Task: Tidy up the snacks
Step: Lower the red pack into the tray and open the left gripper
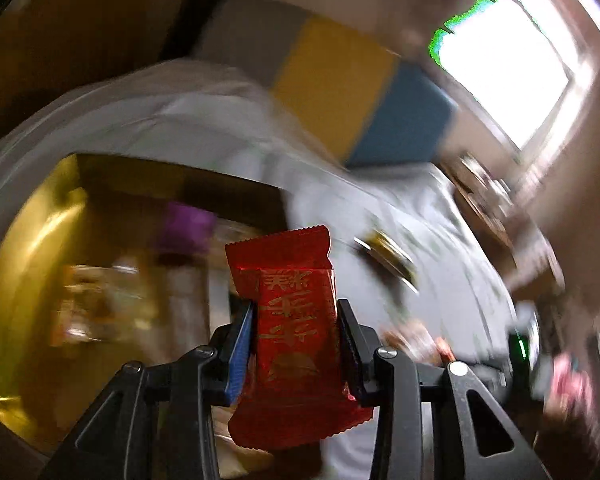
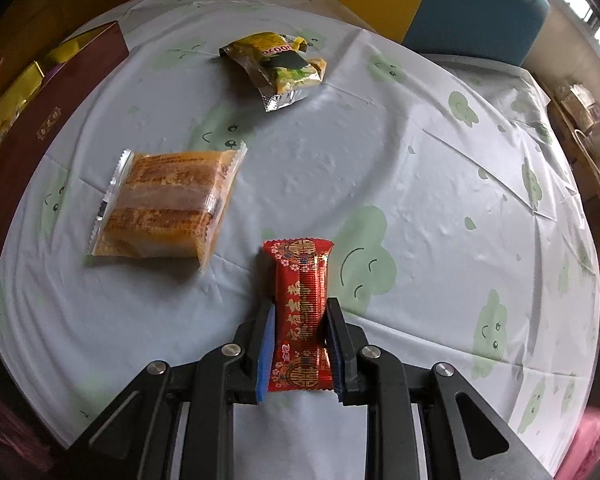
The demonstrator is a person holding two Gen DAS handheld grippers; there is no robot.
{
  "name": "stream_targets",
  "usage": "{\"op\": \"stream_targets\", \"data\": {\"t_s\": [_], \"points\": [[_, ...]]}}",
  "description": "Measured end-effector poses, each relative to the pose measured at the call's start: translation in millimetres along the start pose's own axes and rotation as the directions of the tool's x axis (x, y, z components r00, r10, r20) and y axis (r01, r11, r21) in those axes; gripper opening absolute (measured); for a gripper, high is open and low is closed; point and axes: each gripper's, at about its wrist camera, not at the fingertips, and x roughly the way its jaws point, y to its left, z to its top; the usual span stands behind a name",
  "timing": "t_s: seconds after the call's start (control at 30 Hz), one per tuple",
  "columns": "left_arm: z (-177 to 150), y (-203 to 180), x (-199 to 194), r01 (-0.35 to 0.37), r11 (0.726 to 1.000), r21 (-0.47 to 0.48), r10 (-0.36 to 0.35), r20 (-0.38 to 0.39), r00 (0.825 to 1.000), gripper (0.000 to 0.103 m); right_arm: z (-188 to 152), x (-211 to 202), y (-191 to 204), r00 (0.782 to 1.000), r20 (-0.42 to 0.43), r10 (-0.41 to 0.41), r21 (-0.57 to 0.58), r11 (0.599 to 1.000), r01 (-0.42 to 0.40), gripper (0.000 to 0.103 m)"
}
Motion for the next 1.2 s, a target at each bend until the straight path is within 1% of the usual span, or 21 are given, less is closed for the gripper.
{"op": "stream_targets", "data": {"t_s": [0.03, 0.1, 0.23, 0.3, 0.37, 0.4, 0.47, 0.53, 0.57, 0.63, 0.77, 0.87, 0.9, 0.97, 1.03, 1.2], "points": [[9, 15, 1, -0.007, 0.999, -0.045, 0.007, -0.001, 1.0, 0.04, 0, 0, 0, 1.0, 0.0, 0.0, -0.001, 1.0, 0.0, 0.025], [24, 38, 5, -0.043, 0.993, -0.114, 0.043, 0.0, 0.999, 0.04, 0, 2, 1, 1.0, 0.001, -0.002, -0.003, 1.0, 0.002, 0.025], [50, 74, 18, -0.095, 0.976, -0.198, 0.096, -0.005, 0.995, 0.04, 0, 2, 1, 1.0, 0.002, -0.005, -0.01, 1.0, 0.005, 0.025], [60, 86, 31, -0.096, 0.969, -0.227, 0.094, -0.02, 0.995, 0.04, 0, 2, 1, 1.0, 0.001, -0.007, -0.01, 1.0, 0.007, 0.025], [66, 95, 43, -0.108, 0.959, -0.26, 0.104, -0.03, 0.994, 0.041, 0, 2, 1, 1.0, 0.001, -0.006, -0.01, 1.0, 0.006, 0.025], [68, 98, 49, -0.11, 0.957, -0.268, 0.101, -0.046, 0.994, 0.042, 0, 2, 1, 1.0, 0.001, -0.006, -0.009, 1.0, 0.006, 0.025], [68, 109, 64, -0.133, 0.939, -0.316, 0.111, -0.089, 0.99, 0.043, 0, 2, 1, 1.0, 0.001, -0.007, -0.011, 1.0, 0.007, 0.025], [65, 115, 71, -0.12, 0.926, -0.359, 0.088, -0.105, 0.991, 0.044, 0, 2, 1, 1.0, 0.001, -0.006, -0.01, 1.0, 0.006, 0.025], [62, 116, 71, -0.123, 0.923, -0.364, 0.091, -0.105, 0.99, 0.044, 0, 2, 1, 1.0, 0.001, -0.005, -0.009, 1.0, 0.005, 0.025], [58, 114, 68, -0.125, 0.928, -0.352, 0.1, -0.089, 0.991, 0.044, 0, 2, 0, 1.0, 0.001, -0.005, -0.009, 1.0, 0.005, 0.025], [51, 106, 50, -0.176, 0.94, -0.293, 0.168, -0.052, 0.984, 0.044, 0, 2, 0, 1.0, 0.001, -0.005, -0.011, 1.0, 0.005, 0.025], [43, 87, 37, -0.225, 0.955, -0.193, 0.226, -0.016, 0.974, 0.044, 0, 2, 0, 1.0, 0.001, -0.005, -0.012, 1.0, 0.005, 0.025], [40, 82, 33, -0.233, 0.959, -0.162, 0.235, -0.007, 0.972, 0.044, 0, 2, 0, 1.0, 0.001, -0.006, -0.013, 1.0, 0.006, 0.025], [30, 68, 26, -0.241, 0.966, -0.094, 0.243, 0.008, 0.97, 0.044, 0, 3, 0, 1.0, 0.002, -0.008, -0.016, 1.0, 0.008, 0.025], [18, 56, 23, -0.244, 0.969, -0.034, 0.244, 0.004, 0.97, 0.044, 0, 3, 0, 1.0, 0.004, -0.013, -0.02, 1.0, 0.013, 0.025], [-9, 35, 19, -0.251, 0.965, 0.069, 0.253, -0.011, 0.967, 0.044, -1, 2, 2, 1.0, 0.01, -0.024, -0.032, 0.999, 0.024, 0.025]]}}
